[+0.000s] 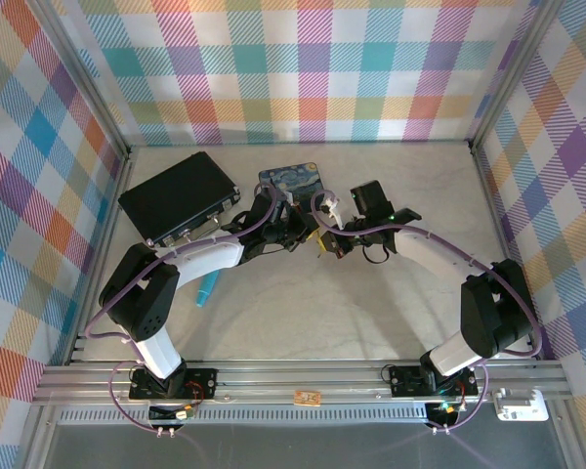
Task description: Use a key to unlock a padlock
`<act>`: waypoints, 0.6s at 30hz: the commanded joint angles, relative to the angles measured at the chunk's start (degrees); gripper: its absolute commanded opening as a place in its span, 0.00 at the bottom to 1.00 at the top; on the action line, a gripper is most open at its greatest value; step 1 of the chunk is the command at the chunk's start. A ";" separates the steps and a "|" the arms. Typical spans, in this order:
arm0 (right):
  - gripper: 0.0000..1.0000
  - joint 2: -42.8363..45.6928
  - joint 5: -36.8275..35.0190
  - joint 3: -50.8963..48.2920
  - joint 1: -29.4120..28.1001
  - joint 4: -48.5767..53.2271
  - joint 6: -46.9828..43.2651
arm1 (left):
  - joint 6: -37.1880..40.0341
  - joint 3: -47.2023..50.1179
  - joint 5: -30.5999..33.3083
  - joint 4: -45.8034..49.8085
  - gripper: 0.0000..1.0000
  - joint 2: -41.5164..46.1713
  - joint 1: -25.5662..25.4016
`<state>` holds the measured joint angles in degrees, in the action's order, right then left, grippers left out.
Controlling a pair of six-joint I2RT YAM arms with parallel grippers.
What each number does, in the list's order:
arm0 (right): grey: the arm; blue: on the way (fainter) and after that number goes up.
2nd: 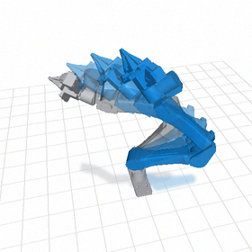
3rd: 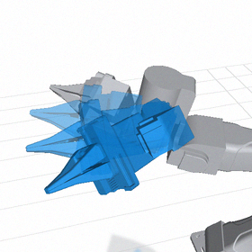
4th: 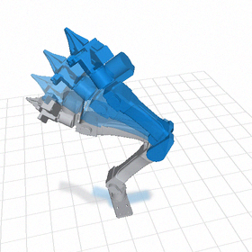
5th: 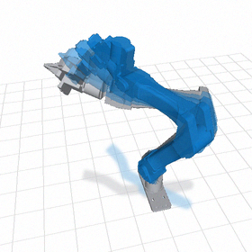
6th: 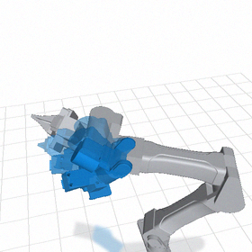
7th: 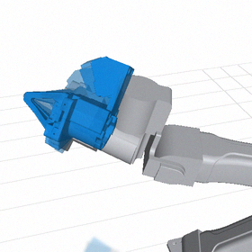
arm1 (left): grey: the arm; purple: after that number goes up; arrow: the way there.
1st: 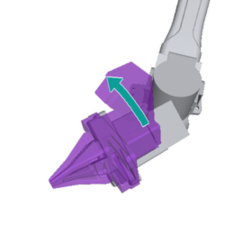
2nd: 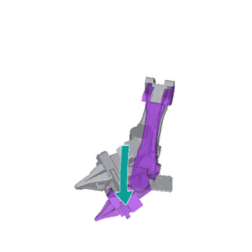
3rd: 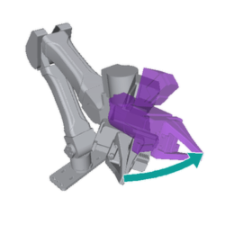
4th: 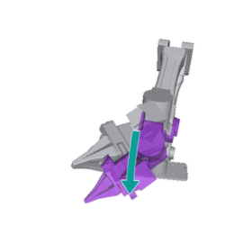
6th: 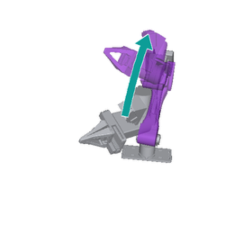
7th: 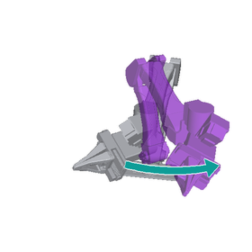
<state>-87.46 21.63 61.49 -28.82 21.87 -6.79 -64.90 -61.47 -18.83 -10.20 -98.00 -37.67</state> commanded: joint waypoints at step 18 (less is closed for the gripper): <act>0.44 12.12 20.57 -16.66 9.73 -32.49 32.14 | 4.69 4.58 1.08 -21.91 0.00 1.50 -0.56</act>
<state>-76.03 35.75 47.29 -18.85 0.73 16.49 -62.30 -58.28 -17.69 -25.45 -98.04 -37.76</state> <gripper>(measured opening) 0.438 0.062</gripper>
